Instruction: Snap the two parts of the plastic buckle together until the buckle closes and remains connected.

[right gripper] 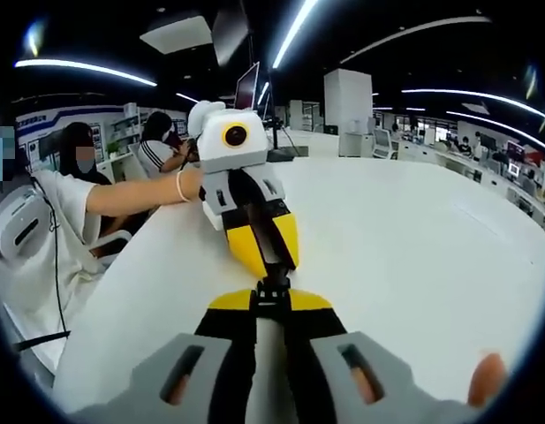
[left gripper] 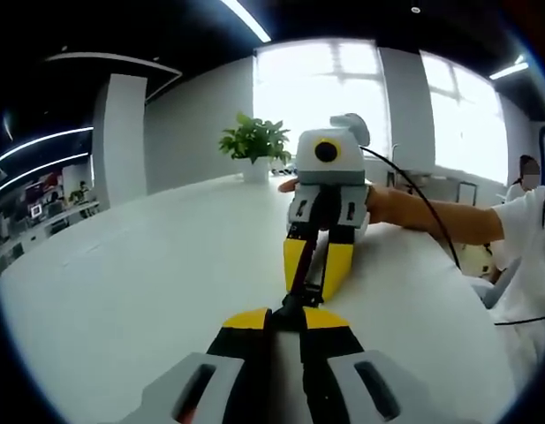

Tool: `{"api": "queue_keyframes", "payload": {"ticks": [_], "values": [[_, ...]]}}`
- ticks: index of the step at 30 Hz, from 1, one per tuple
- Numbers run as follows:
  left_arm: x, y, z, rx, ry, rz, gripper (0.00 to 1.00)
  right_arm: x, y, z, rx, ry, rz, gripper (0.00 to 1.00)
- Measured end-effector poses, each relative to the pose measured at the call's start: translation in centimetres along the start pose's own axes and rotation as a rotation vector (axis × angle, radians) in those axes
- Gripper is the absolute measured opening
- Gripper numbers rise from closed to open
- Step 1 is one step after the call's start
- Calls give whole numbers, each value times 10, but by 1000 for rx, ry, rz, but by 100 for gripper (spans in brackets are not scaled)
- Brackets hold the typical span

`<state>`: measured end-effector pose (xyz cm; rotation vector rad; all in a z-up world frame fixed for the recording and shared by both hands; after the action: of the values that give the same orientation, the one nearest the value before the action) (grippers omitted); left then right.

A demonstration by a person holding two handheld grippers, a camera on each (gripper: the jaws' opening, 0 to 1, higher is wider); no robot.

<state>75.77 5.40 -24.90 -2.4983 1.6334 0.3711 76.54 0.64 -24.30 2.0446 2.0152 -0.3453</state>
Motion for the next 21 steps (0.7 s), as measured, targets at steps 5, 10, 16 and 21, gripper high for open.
{"api": "queue_keyframes", "payload": {"ticks": [5, 10, 16, 21], "values": [[0, 1, 0, 3, 7, 7, 9, -1, -1, 1, -26, -1, -6, 9], [1, -1, 1, -3, 12, 11, 9, 2, -2, 1, -19, 11, -24, 9], [0, 0, 0, -18, 16, 12, 8, 1, -2, 2, -10, 32, -36, 8], [-1, -3, -1, -25, 17, 13, 8, 1, 0, 1, -7, 35, -46, 8]]}}
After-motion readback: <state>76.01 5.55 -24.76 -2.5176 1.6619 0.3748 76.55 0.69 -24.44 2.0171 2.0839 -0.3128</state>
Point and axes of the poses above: the point that each gripper's makers call its tool centre point, and the gripper's own axes: x roughly forward along the fingers, y roughly to its right, z roughly out of its underside, the point moved 2 cm from there along -x, roughly backward along the fingers, and after that the axes turned 5 degrees about y, right-handed, at the moved point
